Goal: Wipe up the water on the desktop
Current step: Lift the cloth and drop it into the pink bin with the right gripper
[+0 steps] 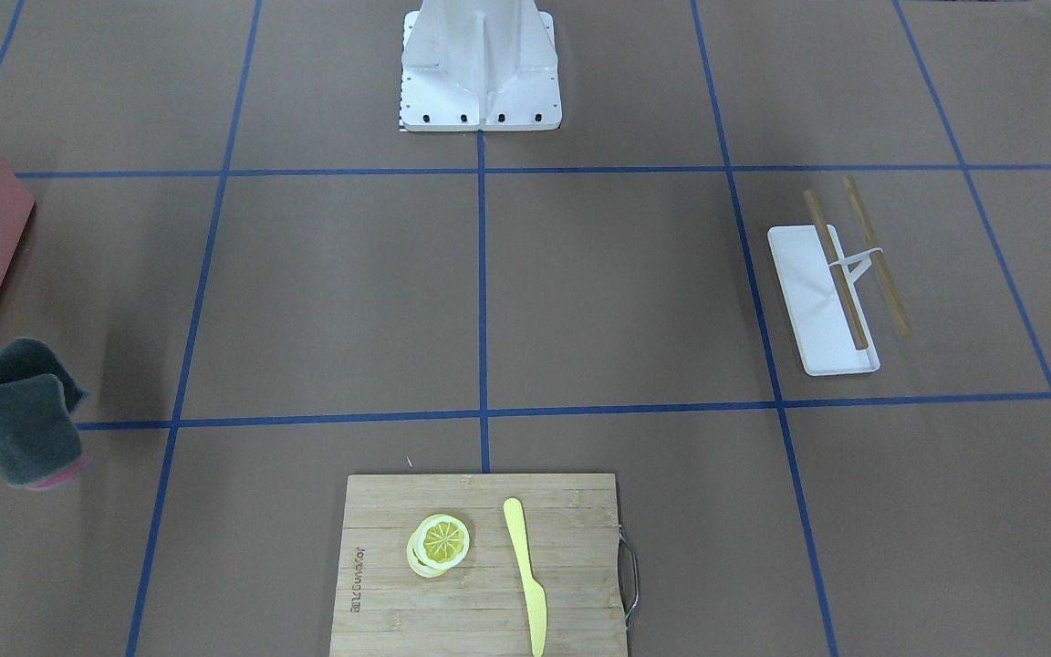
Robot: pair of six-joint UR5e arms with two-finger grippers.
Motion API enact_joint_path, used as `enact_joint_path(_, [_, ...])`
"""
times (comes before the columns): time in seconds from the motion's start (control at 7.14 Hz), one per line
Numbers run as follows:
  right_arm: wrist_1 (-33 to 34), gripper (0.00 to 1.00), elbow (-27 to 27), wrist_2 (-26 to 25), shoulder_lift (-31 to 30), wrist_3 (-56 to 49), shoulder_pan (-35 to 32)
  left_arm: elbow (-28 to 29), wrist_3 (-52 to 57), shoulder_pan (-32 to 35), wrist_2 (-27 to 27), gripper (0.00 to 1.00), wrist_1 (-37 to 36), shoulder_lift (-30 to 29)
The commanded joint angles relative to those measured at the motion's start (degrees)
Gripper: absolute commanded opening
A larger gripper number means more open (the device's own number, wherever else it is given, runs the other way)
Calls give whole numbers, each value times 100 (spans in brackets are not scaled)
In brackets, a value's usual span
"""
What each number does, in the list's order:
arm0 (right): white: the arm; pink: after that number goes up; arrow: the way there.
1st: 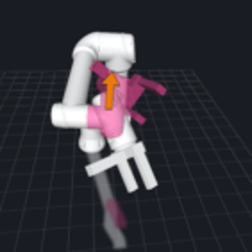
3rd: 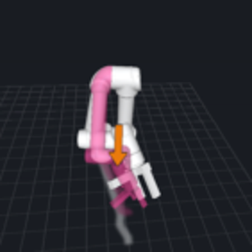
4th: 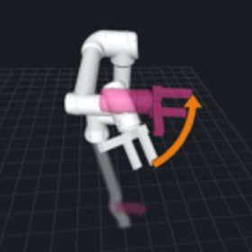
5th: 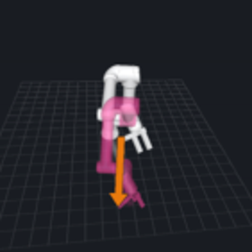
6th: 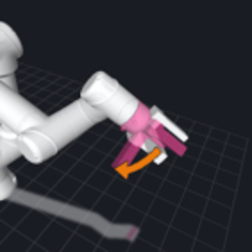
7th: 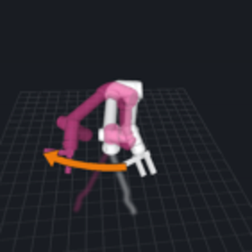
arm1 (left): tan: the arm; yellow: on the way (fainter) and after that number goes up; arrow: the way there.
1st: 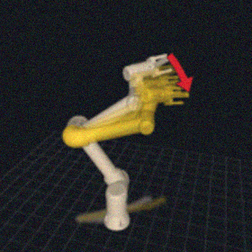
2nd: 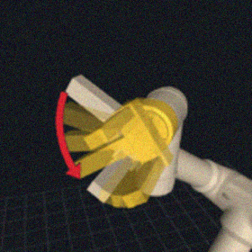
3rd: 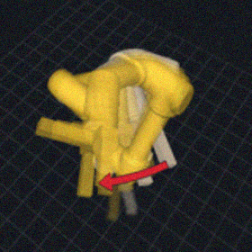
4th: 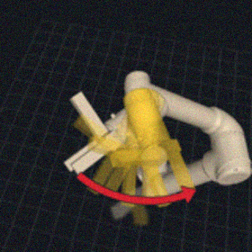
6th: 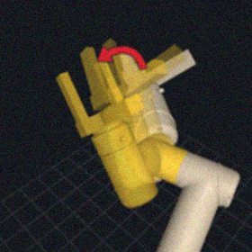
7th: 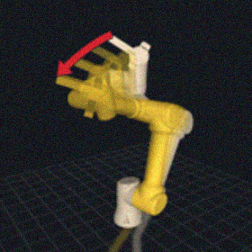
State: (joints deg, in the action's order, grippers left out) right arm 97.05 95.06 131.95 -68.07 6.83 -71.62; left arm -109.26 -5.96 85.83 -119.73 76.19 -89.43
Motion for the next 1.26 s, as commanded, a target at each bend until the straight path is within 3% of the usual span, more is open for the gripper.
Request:
enact_joint_path(0.0, [1458, 0, 948, 103, -268, -77, -683, 385, 183, 48, -163, 98, 962, 547])
enact_joint_path(0.14, [1770, 0, 1257, 103, -608, -547, -948, 962, 174, 48, -504, 98, 1612, 576])
enact_joint_path(0.42, [1773, 0, 1234, 94, -1459, -1812, -1449, 2034, 121, 39, -551, 98, 2860, 567])
enact_joint_path(0.56, [1712, 0, 1338, 85, -1986, -1904, -1503, 2353, -1, 30, -551, 98, 3345, 558])
enact_joint_path(0.98, [1703, 0, 1357, 23, -2631, -2257, -1495, 2392, -301, 39, -551, 98, 3482, 567])
enact_joint_path(1.12, [1703, 98, 1339, 32, -2676, -2265, -1495, 2383, -301, 39, -551, 98, 3482, 567])
